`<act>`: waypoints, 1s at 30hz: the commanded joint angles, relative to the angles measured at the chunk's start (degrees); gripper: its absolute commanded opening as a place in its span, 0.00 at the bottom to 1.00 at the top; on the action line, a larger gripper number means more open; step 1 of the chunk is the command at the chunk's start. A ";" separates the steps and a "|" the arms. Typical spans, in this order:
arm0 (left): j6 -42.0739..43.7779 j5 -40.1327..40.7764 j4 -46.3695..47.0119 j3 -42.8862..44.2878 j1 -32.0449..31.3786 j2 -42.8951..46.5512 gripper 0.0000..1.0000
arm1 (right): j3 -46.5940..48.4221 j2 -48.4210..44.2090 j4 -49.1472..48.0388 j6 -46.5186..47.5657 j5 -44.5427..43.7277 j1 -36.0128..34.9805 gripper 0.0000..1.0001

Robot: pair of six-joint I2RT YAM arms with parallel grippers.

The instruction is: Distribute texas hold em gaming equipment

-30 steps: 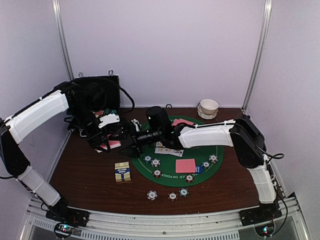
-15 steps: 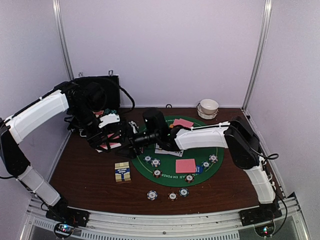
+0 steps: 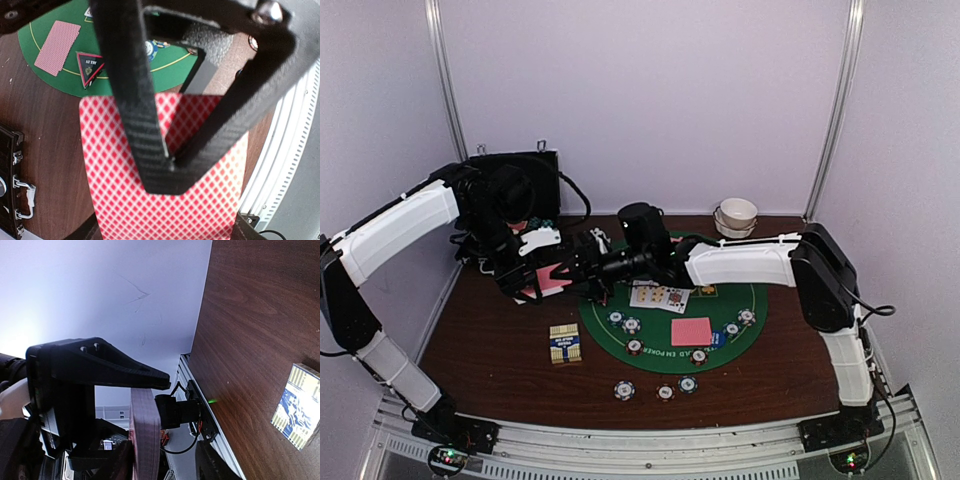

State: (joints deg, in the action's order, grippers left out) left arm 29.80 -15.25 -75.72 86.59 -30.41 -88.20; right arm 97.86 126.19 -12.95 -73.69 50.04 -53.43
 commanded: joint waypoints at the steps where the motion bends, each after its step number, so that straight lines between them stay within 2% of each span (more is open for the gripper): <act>1: -0.45 -0.75 0.34 1.30 0.27 0.79 0.00 | -1.73 -3.09 3.93 1.48 0.08 0.87 0.40; 13: -0.45 -0.47 0.33 0.71 0.27 0.89 0.00 | -2.58 -6.18 2.17 0.03 0.49 1.13 0.19; 20: -0.37 -0.18 0.40 0.21 0.27 0.96 0.00 | -3.65 -7.28 1.11 -0.74 0.66 1.63 0.00; 30: -0.28 0.48 0.40 0.03 0.27 0.77 0.00 | -10.13 -11.63 -0.58 -0.93 0.47 5.28 0.00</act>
State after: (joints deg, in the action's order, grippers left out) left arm 29.80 -14.92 -76.03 86.56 -30.41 -88.20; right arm 91.02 118.85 -12.16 -74.85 50.76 -50.63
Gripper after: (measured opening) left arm 0.667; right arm 0.004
